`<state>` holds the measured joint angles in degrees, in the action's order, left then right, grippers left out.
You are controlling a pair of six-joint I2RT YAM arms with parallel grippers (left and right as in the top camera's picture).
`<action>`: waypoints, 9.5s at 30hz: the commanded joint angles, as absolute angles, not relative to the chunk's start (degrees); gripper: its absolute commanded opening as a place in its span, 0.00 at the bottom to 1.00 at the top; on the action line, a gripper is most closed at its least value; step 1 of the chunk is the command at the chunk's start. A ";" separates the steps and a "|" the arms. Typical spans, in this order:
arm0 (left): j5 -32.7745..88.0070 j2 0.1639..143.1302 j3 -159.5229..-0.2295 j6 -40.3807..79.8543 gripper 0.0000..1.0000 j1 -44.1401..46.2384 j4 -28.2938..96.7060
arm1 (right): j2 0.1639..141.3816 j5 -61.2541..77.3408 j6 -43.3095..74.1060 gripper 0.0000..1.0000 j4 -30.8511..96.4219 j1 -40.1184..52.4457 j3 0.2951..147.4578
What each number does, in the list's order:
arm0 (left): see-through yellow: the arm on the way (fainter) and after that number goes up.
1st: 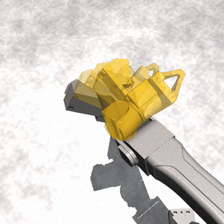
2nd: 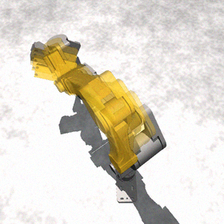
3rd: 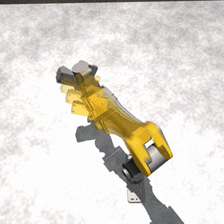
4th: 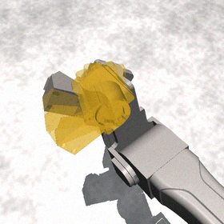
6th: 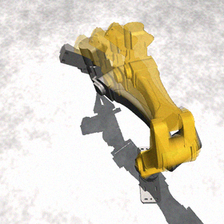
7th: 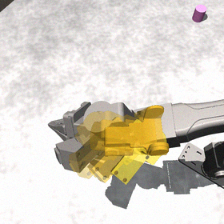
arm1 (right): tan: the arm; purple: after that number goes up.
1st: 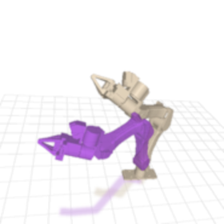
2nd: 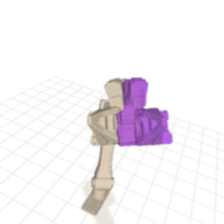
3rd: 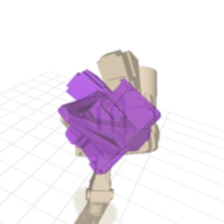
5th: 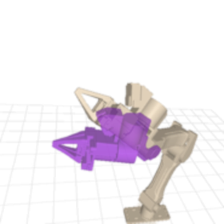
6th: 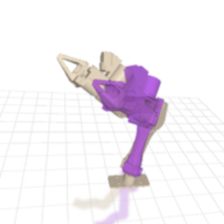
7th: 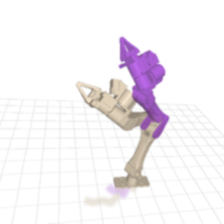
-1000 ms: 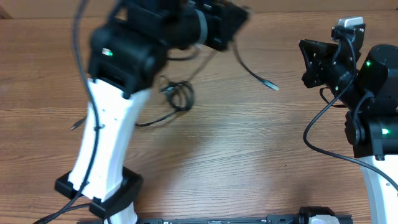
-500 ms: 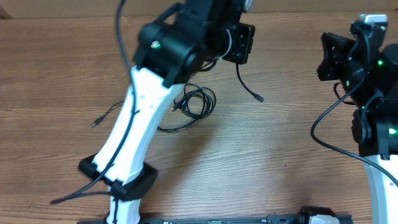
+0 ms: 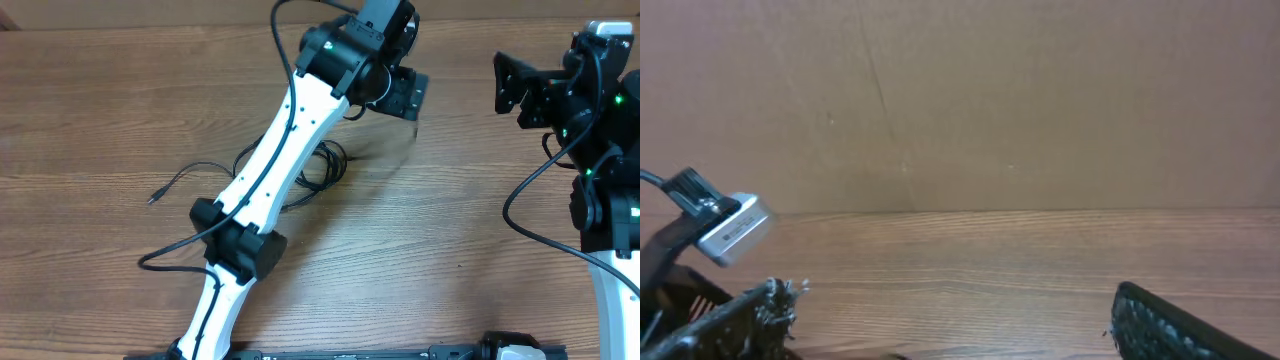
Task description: Untangle cables
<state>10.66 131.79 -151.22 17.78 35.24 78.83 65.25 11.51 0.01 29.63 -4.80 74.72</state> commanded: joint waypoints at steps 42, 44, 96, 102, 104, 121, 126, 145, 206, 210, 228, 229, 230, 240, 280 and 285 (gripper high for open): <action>-0.89 100.49 -160.92 16.67 1.00 25.30 87.07 | 101.49 -4.62 69.71 0.91 38.94 30.87 76.34; -0.91 100.49 -160.92 16.64 1.00 25.28 87.46 | 103.68 -4.45 71.68 0.93 39.62 31.07 76.34; -2.13 100.49 -160.92 16.21 1.00 25.23 94.54 | 119.26 -7.01 72.23 0.83 37.58 33.15 76.18; -2.13 100.49 -160.92 16.19 1.00 25.23 94.83 | 121.75 -7.11 72.20 0.82 37.26 33.15 76.18; -2.13 100.49 -160.92 16.19 1.00 25.23 95.00 | 122.63 -7.29 72.20 0.76 36.93 33.15 76.18; -3.57 100.49 -160.92 15.38 1.00 25.26 96.27 | 124.77 -7.38 72.20 0.27 36.23 33.21 76.18; -3.60 100.49 -160.92 15.38 0.99 25.26 96.73 | 124.73 -3.38 71.96 0.64 36.40 33.06 76.86; -3.64 100.49 -160.92 15.14 0.99 25.23 96.77 | 123.83 -2.94 71.99 0.52 34.89 40.05 77.03; 47.18 119.70 -159.46 -23.53 1.00 17.96 95.37 | 82.50 -2.48 11.40 0.04 69.10 25.32 118.63; 51.92 121.19 -159.46 -30.85 1.00 17.96 96.03 | 82.39 -2.50 10.48 0.04 71.02 25.32 120.46; 63.53 121.01 -159.48 -51.40 0.92 18.06 96.77 | 82.39 -2.87 10.35 0.04 73.71 25.32 120.46; 63.31 121.01 -159.48 -52.71 0.91 18.06 96.64 | 82.26 -2.85 10.35 0.04 73.93 25.32 120.46; 62.76 121.01 -159.48 -53.47 0.90 18.06 96.36 | 82.24 -2.85 10.35 0.04 74.22 25.32 120.46; 56.55 121.38 -159.48 -53.60 0.89 18.74 93.62 | 79.31 3.88 10.39 0.04 74.76 25.39 120.46; 58.04 121.95 -159.46 -50.11 0.04 20.38 92.51 | 82.00 12.99 10.59 0.04 75.50 25.39 120.36; 54.43 125.12 -159.46 -48.36 0.04 21.08 95.15 | 82.00 9.19 10.39 0.04 75.26 25.36 120.36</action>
<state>56.86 122.26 -159.02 -50.54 20.05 93.45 82.56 11.68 10.48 76.16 25.28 118.87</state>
